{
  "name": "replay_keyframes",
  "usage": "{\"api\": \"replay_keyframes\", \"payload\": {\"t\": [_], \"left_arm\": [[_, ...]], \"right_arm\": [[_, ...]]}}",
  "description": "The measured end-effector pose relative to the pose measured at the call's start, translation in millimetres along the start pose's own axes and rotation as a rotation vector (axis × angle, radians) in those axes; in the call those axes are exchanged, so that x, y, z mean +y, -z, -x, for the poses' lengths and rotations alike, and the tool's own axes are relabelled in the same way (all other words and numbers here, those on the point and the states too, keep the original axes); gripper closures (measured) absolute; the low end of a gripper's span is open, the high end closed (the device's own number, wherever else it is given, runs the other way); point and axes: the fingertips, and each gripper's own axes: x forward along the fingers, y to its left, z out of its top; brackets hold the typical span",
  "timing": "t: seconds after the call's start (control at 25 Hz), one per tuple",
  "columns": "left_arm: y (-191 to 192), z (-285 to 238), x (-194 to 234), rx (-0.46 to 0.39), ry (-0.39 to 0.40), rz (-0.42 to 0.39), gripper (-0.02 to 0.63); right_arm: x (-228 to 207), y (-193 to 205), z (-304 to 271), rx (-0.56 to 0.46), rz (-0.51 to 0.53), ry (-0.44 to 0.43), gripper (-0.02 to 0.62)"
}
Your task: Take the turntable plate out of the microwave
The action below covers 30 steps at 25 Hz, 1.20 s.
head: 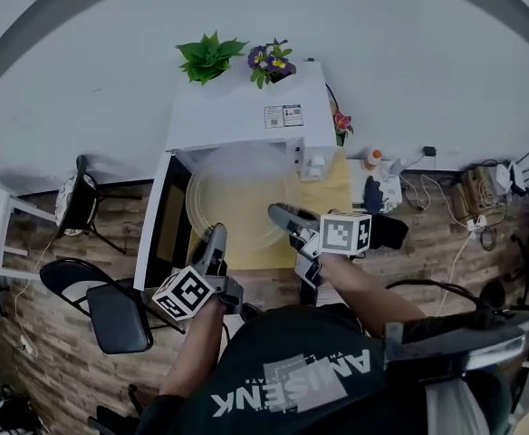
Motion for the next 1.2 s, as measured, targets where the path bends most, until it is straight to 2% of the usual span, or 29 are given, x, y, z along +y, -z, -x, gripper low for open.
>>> {"api": "replay_keyframes", "payload": {"t": [0.12,0.28,0.56,0.84,1.04,1.2], "left_arm": [[-9.3,3.1,-5.8,0.026,0.020,0.015,0.479],[-24.4,2.6,-21.8,0.047,0.052,-0.028,0.479],[-44.1,6.7,-37.6,0.058,0.079,-0.038,0.479],[-54.5,12.4,-41.0,0.041,0.090,-0.092,0.479],[-56.5,11.1,-41.6,0.033,0.098,-0.090,0.479],[-61.2,12.7,-45.9,0.028,0.101,-0.139,0.479]], "right_arm": [[13.6,-5.2,-1.1,-0.043,0.004,0.006,0.486],[28.0,-14.1,3.1,-0.081,0.007,0.003,0.485],[50.6,-29.2,2.0,-0.116,0.023,-0.010,0.485],[58.3,-29.9,-2.6,-0.103,0.050,-0.018,0.483],[59.1,-33.4,-4.1,-0.101,0.061,-0.019,0.482],[61.7,-36.3,-3.8,-0.101,0.086,-0.023,0.480]]}}
